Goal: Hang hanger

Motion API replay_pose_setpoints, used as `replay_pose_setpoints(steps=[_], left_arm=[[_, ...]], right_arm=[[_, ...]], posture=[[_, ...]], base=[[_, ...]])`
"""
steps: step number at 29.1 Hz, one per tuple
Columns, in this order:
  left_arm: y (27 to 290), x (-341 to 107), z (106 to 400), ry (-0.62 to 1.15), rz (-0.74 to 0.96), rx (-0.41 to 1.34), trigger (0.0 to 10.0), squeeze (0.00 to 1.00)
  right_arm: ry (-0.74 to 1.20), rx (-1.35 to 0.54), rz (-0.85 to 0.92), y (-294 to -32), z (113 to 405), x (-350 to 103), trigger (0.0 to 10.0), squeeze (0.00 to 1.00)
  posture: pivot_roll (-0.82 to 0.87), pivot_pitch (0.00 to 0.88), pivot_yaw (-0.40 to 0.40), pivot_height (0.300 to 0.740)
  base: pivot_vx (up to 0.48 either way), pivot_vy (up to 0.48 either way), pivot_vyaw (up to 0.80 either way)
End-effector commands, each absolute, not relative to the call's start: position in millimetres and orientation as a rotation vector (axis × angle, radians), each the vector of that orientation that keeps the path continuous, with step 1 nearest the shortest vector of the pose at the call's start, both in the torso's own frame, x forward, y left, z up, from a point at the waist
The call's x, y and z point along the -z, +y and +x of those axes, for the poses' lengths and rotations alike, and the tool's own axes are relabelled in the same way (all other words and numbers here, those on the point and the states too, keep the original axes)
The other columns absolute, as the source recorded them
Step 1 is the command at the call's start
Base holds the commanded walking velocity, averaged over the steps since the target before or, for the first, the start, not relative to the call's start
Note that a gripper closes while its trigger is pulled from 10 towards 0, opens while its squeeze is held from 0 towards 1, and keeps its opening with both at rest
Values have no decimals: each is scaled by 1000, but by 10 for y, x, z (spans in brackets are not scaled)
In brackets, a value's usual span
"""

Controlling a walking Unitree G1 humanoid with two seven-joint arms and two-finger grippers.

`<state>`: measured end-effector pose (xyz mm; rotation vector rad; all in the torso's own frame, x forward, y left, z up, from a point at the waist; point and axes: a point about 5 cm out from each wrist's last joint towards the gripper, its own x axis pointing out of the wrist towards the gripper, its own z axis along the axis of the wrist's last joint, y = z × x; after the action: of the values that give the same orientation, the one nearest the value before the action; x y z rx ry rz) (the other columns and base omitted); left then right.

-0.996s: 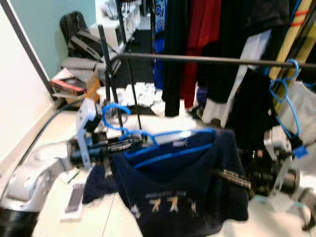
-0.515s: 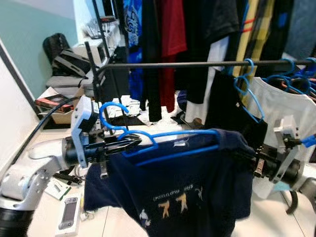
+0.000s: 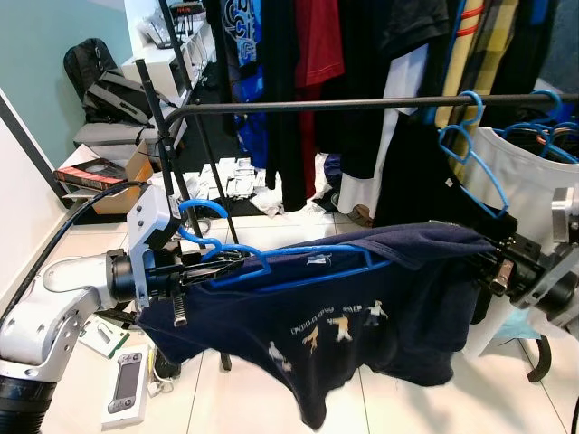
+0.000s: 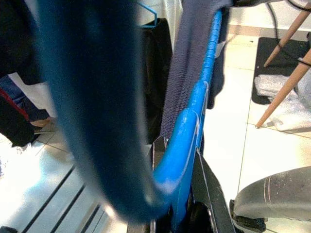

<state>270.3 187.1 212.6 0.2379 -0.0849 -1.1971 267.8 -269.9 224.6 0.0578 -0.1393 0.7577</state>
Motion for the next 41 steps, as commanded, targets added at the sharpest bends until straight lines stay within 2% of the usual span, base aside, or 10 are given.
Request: replay_pose_setpoints(steps=[1,12,25,28,30,31,32,34,36,41], left_arm=[[1996,-2131,2677,-61,280,1178,10000,0],[1928,-1987,2676,-22,386,1201,10000,0],[1625,-2257,2499,-233,217,1405,10000,0],[1460,-2388,2631,-367,134,1330,10000,0],[1325,-2597,2949,-511,-153,1058,10000,0],[1325,-2597,2949,-511,-153,1058,10000,0],[1277,-2652,3051,-541,-286,965,10000,0],[1277,-2652,3051,-541,-286,965,10000,0],[1127,-2671,3223,-565,-543,779,10000,0],[968,-2657,3335,-557,-701,624,10000,0]], right_arm=[[-205,-660,62,-2841,2685,-2337,0,0],[-240,-546,195,-2932,2783,-2426,0,0],[1,-425,223,-2806,2957,-2020,0,0],[58,-480,224,-2599,2984,-1910,0,0],[74,-556,227,-2341,2985,-1865,0,0],[74,-556,227,-2341,2985,-1865,0,0],[77,-574,228,-2261,2991,-1861,0,0],[77,-574,228,-2261,2991,-1861,0,0],[71,-615,231,-2095,3018,-1879,0,0],[57,-684,218,-1923,3028,-1933,0,0]], posture=[[-127,0,73,740],[-125,0,72,740],[-120,0,69,740],[-120,0,68,740],[-119,0,69,740],[-119,0,69,740],[-118,0,71,740],[-118,0,71,740],[-121,0,72,740],[-124,0,74,740]], base=[[0,0,0],[0,0,0],[0,0,0],[0,0,0],[0,0,0],[0,0,0],[0,0,0],[0,0,0],[0,0,0],[0,0,0]])
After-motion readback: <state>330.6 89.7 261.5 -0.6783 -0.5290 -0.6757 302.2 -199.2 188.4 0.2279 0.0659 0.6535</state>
